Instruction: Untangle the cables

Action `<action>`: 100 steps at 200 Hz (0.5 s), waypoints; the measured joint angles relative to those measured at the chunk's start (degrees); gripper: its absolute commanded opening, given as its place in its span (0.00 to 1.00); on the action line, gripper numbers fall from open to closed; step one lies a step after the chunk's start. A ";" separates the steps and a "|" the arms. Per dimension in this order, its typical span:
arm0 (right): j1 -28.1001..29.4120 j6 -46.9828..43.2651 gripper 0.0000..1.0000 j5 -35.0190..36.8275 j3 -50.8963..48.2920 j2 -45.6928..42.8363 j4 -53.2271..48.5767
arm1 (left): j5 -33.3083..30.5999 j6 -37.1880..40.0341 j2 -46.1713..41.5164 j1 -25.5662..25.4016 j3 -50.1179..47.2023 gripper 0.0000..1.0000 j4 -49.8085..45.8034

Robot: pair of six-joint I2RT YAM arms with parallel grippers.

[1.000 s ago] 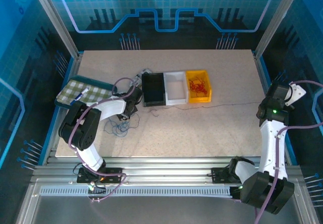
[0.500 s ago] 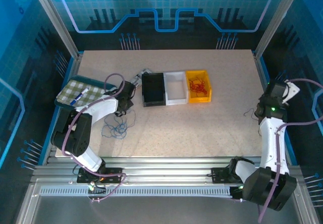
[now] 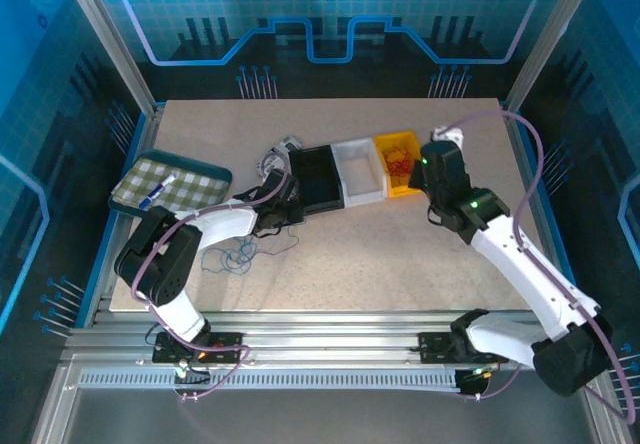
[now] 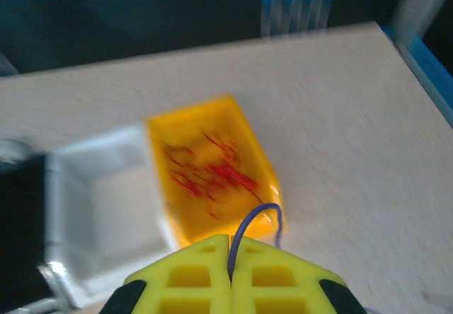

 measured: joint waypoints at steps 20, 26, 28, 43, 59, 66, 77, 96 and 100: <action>2.75 -4.20 0.03 0.04 7.10 2.21 3.56 | -4.09 -2.32 0.46 0.00 0.26 0.00 -1.81; 3.10 -5.51 0.03 -0.02 9.25 2.80 4.61 | -5.29 -2.95 0.61 0.00 0.46 0.00 -2.60; 3.17 -5.99 0.03 -0.09 10.03 3.04 4.74 | -5.77 -3.34 0.63 0.00 0.50 0.00 -2.75; 3.41 -9.49 0.03 -0.46 15.80 4.98 7.37 | -8.50 -5.25 0.85 0.00 0.85 0.00 -4.42; 3.45 -13.29 0.04 -1.49 21.59 7.37 10.56 | -10.64 -6.71 0.87 0.00 1.07 0.00 -6.10; 3.45 -14.78 0.04 -2.01 23.89 8.46 11.78 | -11.34 -7.13 0.87 0.00 1.11 0.00 -6.56; 3.41 -17.07 0.05 -3.28 27.32 10.32 13.64 | -12.33 -7.67 0.87 0.00 1.14 0.00 -7.17; 3.13 -19.71 0.04 -6.23 33.07 14.36 16.02 | -13.62 -8.63 0.87 0.00 1.14 0.00 -8.09; 3.06 -20.04 0.04 -6.97 34.16 15.28 16.50 | -13.84 -8.68 0.87 0.00 1.14 0.00 -8.22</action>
